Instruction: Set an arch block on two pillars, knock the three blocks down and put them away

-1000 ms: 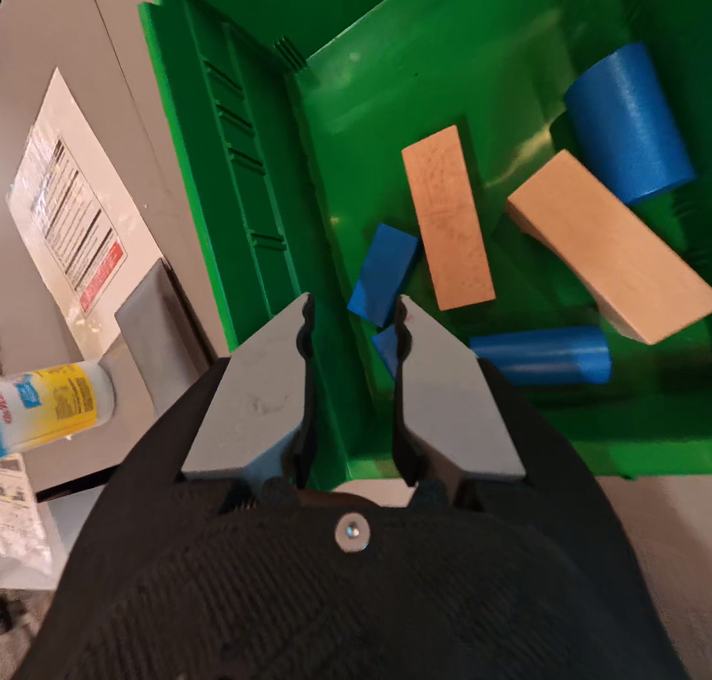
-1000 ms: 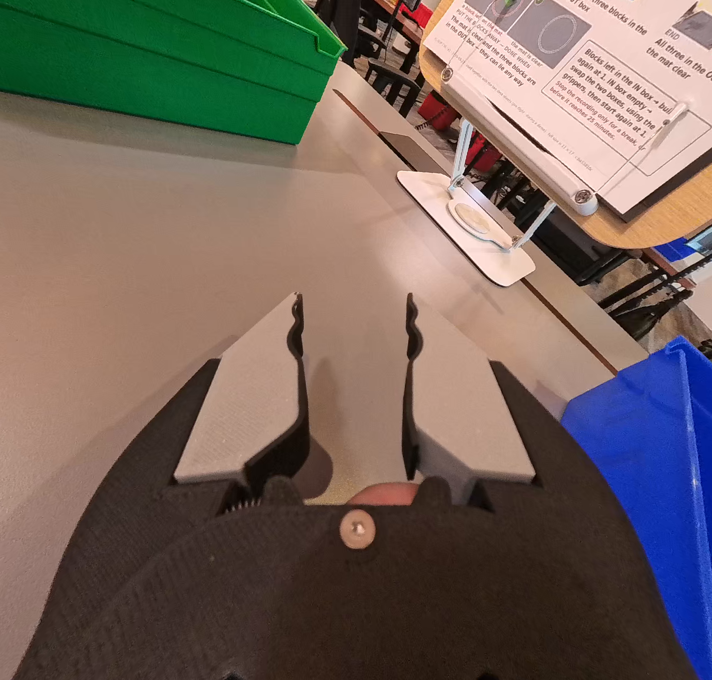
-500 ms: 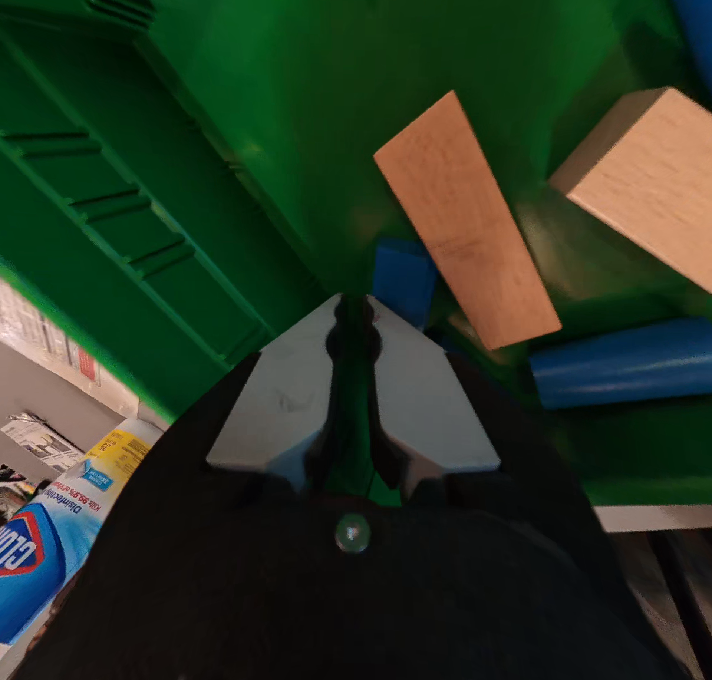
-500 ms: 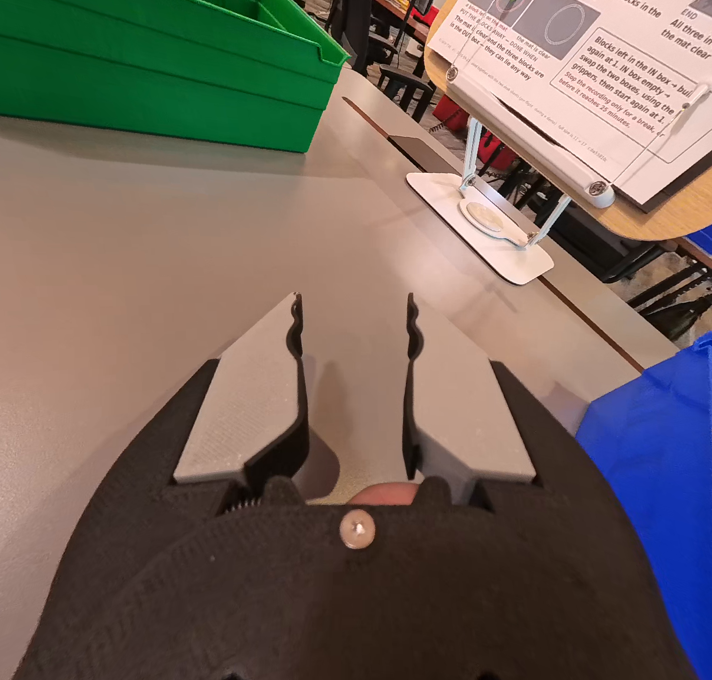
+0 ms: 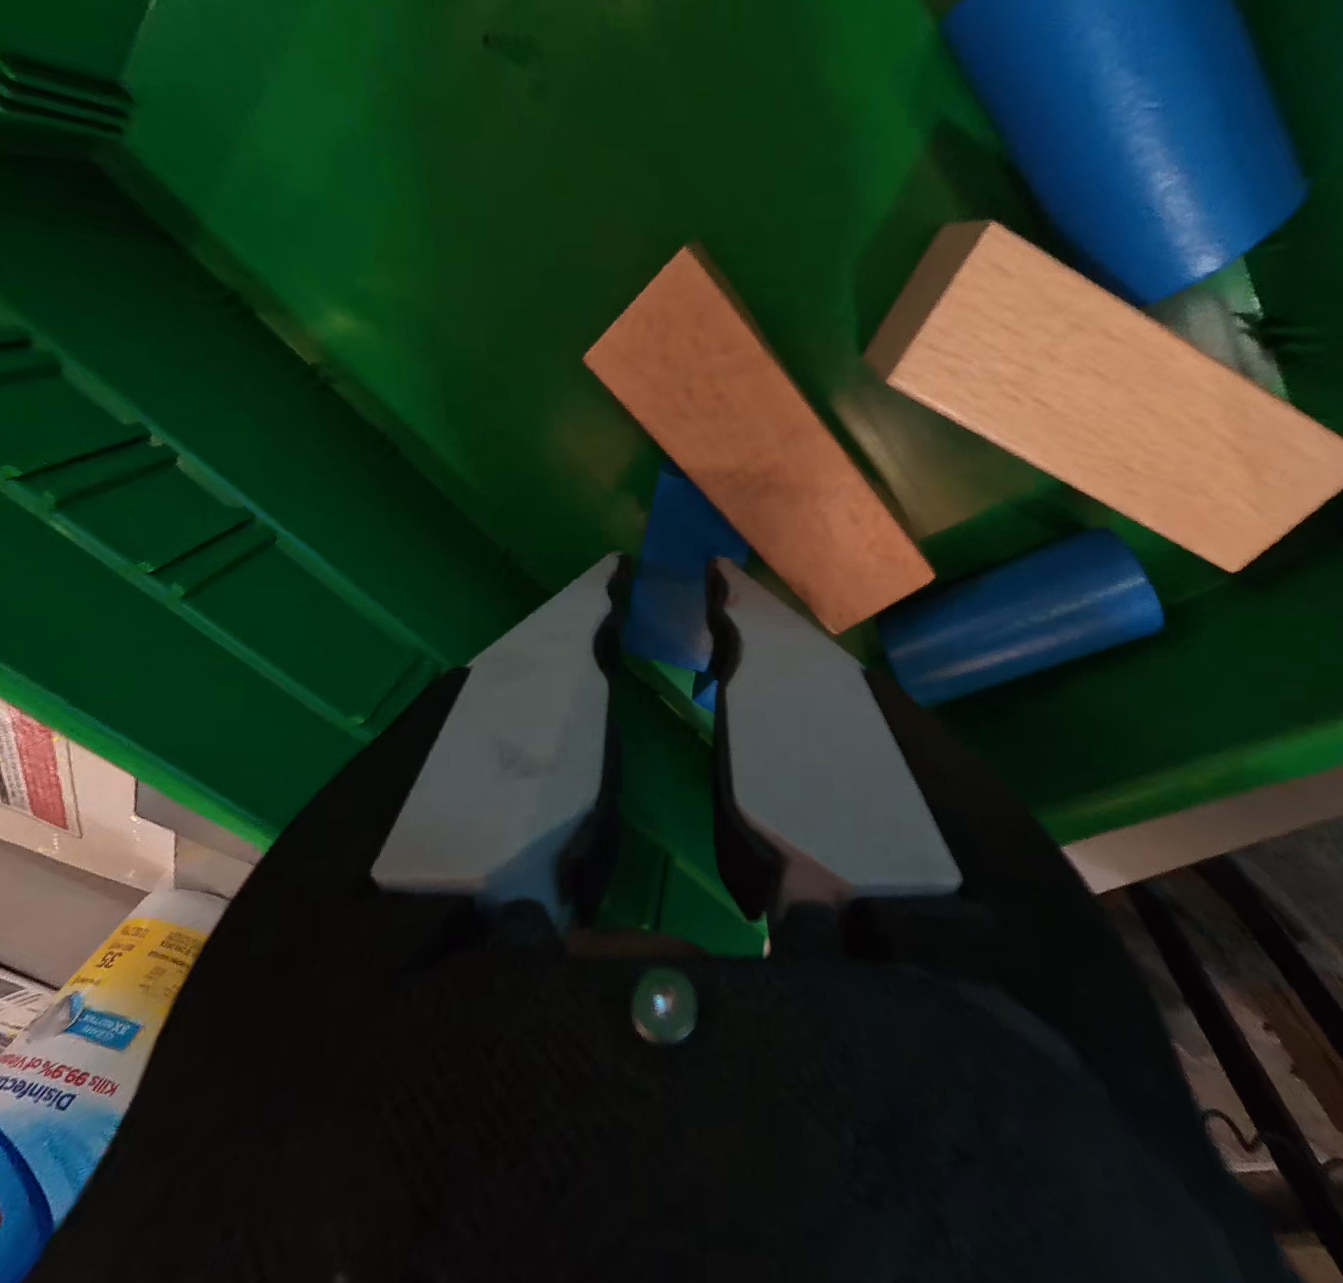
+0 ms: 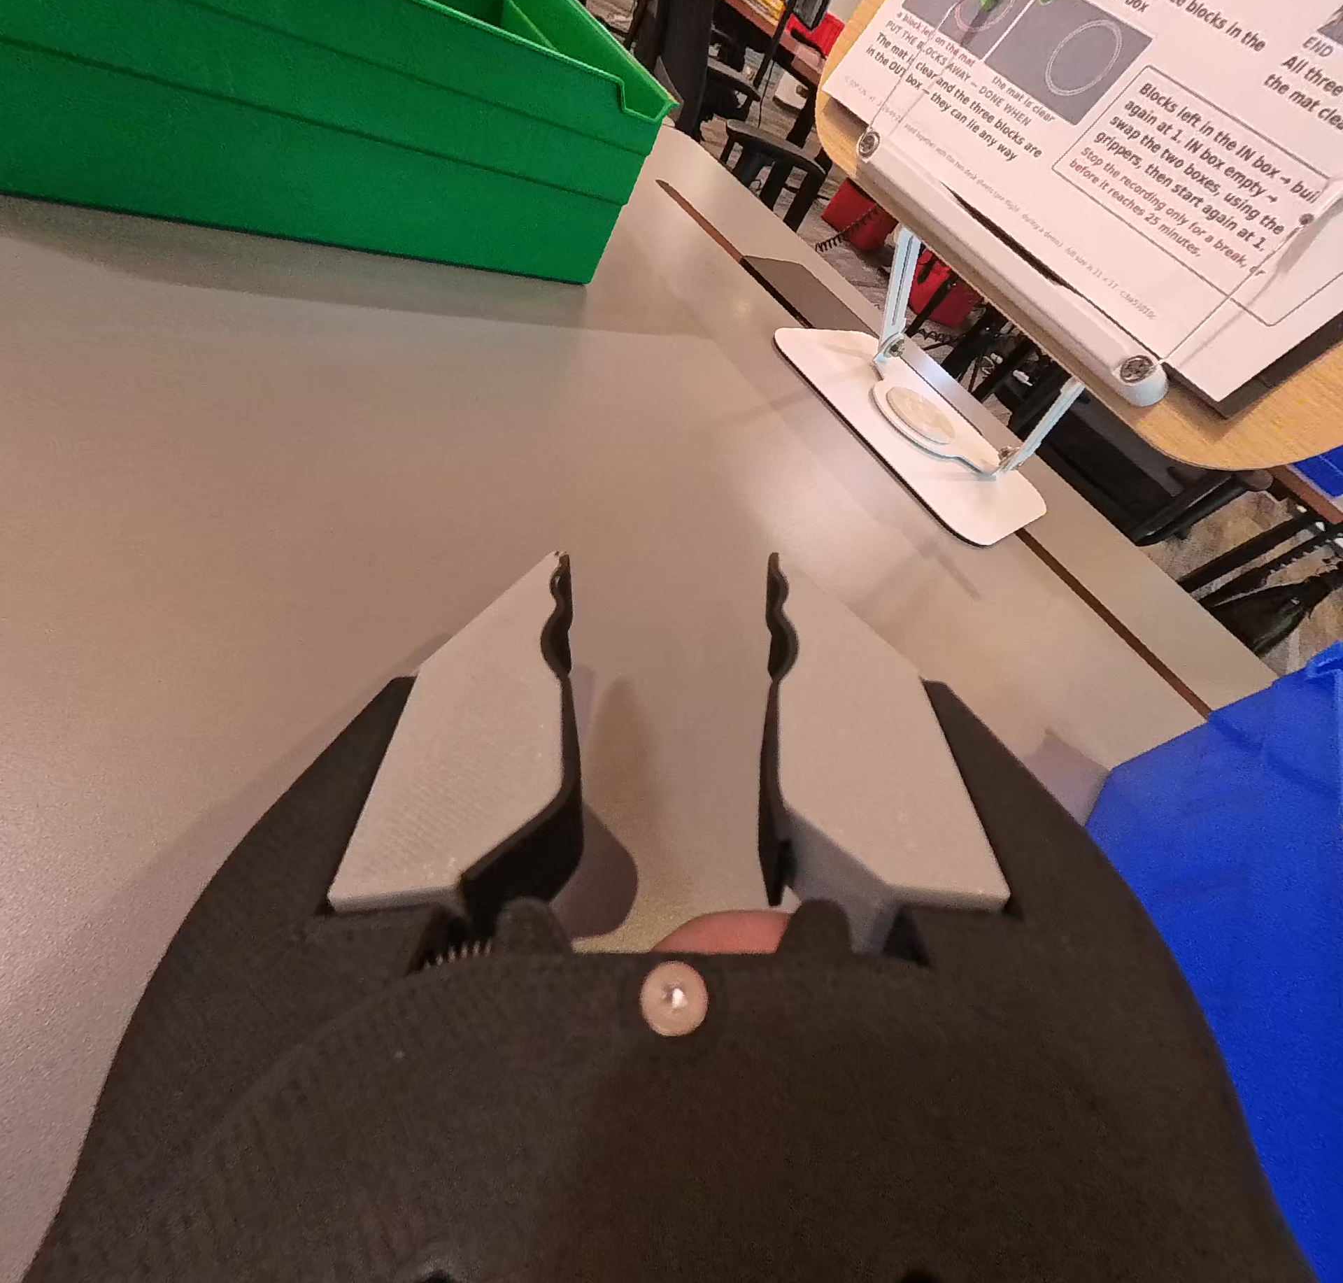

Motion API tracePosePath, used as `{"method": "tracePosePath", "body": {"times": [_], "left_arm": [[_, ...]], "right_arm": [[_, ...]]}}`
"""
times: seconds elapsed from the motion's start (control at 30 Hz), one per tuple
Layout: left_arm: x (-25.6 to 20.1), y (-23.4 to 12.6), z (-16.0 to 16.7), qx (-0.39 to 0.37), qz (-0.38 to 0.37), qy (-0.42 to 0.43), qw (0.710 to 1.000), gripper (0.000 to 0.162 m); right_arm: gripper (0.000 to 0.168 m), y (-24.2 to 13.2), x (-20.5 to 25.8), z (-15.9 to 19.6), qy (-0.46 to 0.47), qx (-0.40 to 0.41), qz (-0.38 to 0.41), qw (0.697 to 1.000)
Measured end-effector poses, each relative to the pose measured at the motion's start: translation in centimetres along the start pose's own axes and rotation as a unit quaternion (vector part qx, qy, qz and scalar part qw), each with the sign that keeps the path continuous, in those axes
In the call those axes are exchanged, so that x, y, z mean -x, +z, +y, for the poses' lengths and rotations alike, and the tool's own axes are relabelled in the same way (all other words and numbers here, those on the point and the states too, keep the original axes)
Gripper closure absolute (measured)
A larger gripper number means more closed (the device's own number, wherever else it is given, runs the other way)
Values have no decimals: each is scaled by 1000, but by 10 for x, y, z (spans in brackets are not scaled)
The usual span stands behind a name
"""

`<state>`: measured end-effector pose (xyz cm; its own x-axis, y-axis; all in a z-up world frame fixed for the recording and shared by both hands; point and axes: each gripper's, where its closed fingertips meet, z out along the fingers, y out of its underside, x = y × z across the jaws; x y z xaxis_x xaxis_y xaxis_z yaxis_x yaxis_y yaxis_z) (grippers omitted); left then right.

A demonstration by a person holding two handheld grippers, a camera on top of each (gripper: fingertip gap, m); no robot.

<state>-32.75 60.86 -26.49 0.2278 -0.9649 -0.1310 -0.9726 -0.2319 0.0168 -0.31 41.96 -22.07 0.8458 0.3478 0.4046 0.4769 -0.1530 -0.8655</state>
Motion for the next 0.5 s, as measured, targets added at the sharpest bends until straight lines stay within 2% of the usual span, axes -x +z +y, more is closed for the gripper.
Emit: {"method": "tracePosePath", "body": {"times": [0.03, 0.1, 0.13, 0.23, 0.33, 0.37, 0.5], "left_arm": [[0, -1, 0, 1, -3, 2, 1000, 141], [-2, -4, 2, 5, 6, 0, 1000, 116], [-2, -5, 1, 2, 6, -1, 1000, 112], [2, -2, 0, 1, -10, -4, 1000, 112], [0, 14, 12, 52, -16, 16, 998, 112], [-3, 15, 12, 52, -3, 18, 998, 129], [-3, 14, 11, 46, -11, 46, 998, 131]], "right_arm": [[117, 0, 0, 0, 1, -1, 1, 1000], [117, -1, -2, 0, 5, -1, 2, 1000], [117, -2, -2, 0, 7, -2, 3, 1000], [117, -2, -2, 0, 9, -2, 2, 1000], [118, -2, -1, 0, 4, -2, 1, 1000], [118, -2, -1, -1, 2, -2, 1, 1000], [118, -3, 0, -2, 1, -6, -1, 1000]]}}
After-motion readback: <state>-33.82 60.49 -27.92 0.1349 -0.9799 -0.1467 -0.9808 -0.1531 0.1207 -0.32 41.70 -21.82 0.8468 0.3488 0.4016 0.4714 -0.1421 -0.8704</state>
